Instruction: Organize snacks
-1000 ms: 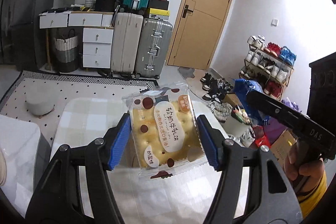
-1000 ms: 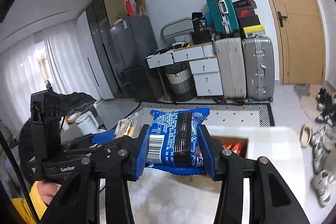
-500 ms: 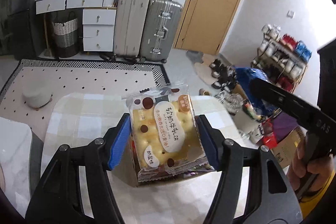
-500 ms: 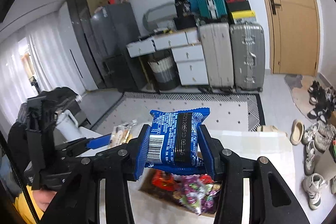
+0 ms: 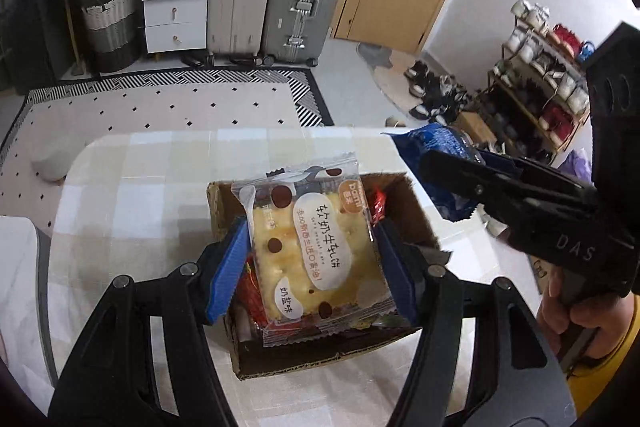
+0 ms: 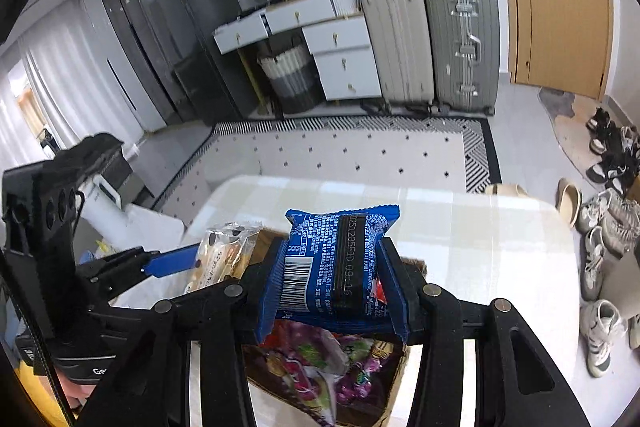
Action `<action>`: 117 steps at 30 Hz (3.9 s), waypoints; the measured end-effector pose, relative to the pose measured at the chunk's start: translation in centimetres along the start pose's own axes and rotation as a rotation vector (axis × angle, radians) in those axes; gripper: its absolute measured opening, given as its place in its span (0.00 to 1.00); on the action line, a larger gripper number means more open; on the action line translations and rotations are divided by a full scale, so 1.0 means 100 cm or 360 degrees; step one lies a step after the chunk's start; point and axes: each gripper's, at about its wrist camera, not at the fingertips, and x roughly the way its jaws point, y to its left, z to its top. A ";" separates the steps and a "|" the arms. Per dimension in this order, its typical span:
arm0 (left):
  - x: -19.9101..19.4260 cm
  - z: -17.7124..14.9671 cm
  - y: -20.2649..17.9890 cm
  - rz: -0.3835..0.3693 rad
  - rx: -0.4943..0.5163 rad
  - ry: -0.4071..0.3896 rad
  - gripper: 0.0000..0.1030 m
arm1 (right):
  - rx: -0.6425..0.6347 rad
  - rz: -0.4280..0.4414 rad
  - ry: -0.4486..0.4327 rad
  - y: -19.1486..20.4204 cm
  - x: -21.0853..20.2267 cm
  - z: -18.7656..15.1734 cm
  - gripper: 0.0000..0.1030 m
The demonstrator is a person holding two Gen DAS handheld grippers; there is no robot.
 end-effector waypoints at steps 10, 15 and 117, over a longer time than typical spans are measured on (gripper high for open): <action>0.056 0.005 -0.005 0.0001 -0.0030 0.0128 0.59 | 0.0047 0.0002 0.0139 -0.014 0.034 -0.013 0.45; 0.065 0.004 -0.008 0.0010 -0.0007 0.0138 0.59 | 0.0046 0.0010 0.0161 -0.015 0.037 -0.019 0.45; -0.194 -0.299 0.031 0.0580 -0.0064 -0.1001 0.99 | -0.0031 -0.0143 -0.0974 0.044 -0.209 -0.323 0.99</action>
